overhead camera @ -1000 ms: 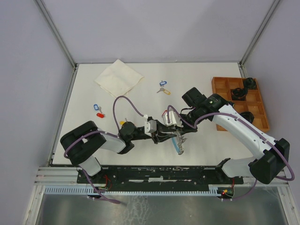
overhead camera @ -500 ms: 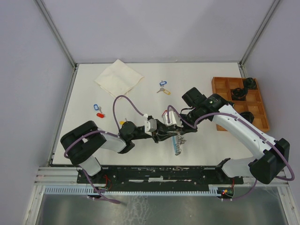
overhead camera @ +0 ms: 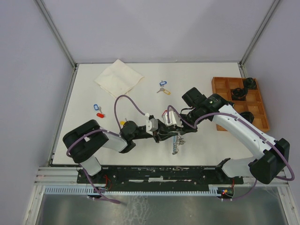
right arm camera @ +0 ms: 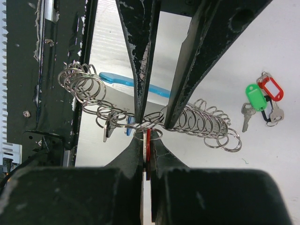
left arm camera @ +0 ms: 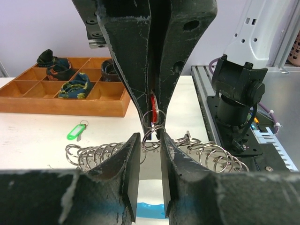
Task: Remove the keys from the keyring
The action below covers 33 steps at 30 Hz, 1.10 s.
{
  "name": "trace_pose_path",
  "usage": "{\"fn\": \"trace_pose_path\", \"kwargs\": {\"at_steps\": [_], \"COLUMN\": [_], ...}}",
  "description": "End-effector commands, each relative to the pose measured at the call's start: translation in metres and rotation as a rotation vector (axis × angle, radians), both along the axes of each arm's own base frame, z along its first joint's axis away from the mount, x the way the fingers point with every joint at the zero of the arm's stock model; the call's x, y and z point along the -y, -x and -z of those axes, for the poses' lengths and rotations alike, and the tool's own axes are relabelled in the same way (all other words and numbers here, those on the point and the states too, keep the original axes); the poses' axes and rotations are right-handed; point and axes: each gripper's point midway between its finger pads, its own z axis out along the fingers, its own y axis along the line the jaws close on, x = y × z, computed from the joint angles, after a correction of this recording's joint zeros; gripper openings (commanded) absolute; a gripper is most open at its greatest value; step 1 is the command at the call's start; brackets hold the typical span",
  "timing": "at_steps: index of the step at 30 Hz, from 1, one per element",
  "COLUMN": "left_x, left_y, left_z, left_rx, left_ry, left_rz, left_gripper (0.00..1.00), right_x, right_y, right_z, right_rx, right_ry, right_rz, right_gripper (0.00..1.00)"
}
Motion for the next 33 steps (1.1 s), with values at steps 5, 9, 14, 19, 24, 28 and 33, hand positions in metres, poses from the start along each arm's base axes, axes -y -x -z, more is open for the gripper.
{"fn": "trace_pose_path", "kwargs": {"at_steps": [5,9,14,19,24,28,33], "left_x": [0.004,0.004,0.002,-0.006,-0.016,-0.023,-0.030], "left_y": [0.001,0.001,0.003,0.004,0.003,0.000,0.000], "left_z": [-0.024,-0.024,-0.023,-0.026,-0.035,-0.039,-0.044], "left_rx": [0.036,0.032,0.033,0.037,0.025,0.001,-0.004], "left_ry": [0.081,0.081,0.079,0.102,0.140,0.166,0.200], "left_rz": [0.014,0.018,0.018,-0.010,-0.053,-0.090,-0.113], "left_gripper": [0.27,0.20,0.03,0.03,0.03,0.03,0.03], "right_x": [-0.007,-0.007,-0.006,-0.004,-0.001,0.000,-0.001], "right_y": [0.000,0.000,-0.001,-0.003,-0.006,-0.010,-0.010], "right_z": [-0.017,-0.017,-0.017,-0.018,-0.019,-0.017,-0.014], "right_rx": [0.024,0.027,0.032,0.049,0.068,0.076,0.065], "right_ry": [-0.060,-0.059,-0.054,-0.047,-0.039,-0.031,-0.030], "right_rz": [-0.021,-0.021,-0.016,-0.008,0.005,0.019,0.022], "right_gripper": [0.01,0.01,0.01,0.01,0.01,0.01,0.01]}}
